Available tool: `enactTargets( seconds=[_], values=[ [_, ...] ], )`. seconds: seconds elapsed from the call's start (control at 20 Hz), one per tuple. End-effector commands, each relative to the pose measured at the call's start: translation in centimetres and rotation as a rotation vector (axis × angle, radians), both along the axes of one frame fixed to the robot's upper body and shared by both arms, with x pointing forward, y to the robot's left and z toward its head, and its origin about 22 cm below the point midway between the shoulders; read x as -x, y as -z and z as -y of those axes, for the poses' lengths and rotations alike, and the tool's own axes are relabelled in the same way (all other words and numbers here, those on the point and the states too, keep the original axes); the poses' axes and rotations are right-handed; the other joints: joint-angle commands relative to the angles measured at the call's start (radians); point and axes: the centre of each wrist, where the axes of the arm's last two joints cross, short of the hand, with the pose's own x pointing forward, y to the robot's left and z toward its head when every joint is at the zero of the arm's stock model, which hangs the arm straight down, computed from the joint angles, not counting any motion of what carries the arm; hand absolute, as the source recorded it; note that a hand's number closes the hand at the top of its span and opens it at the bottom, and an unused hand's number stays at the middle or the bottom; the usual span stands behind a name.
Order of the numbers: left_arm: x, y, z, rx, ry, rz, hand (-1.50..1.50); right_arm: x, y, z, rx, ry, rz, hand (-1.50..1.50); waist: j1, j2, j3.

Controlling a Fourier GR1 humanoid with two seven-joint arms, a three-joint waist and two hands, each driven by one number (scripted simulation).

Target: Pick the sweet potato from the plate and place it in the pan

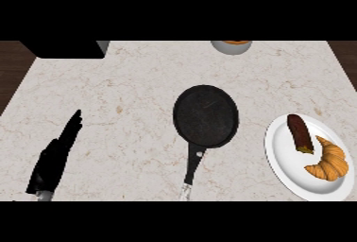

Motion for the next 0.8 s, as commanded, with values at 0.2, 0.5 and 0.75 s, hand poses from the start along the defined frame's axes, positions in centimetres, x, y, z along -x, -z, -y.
enactTargets(
  seconds=[0.2,0.5,0.75],
  values=[
    [-0.6,-0.8,0.3,0.004,0.001,0.001,0.0,-3.9,-0.1,-5.2,0.042,-0.167,-0.157,-1.5,0.001,0.0,0.0],
    [-0.7,-0.2,-0.6,0.002,0.0,0.003,0.0,-8.0,-2.2,-6.1,0.029,-0.191,-0.294,-1.5,0.004,0.001,0.0],
    [1.1,0.8,-0.6,-0.004,-0.012,0.009,0.0,-8.6,-3.8,-7.0,0.092,-0.247,-0.397,-1.5,-0.001,-0.002,0.0]
  ],
)
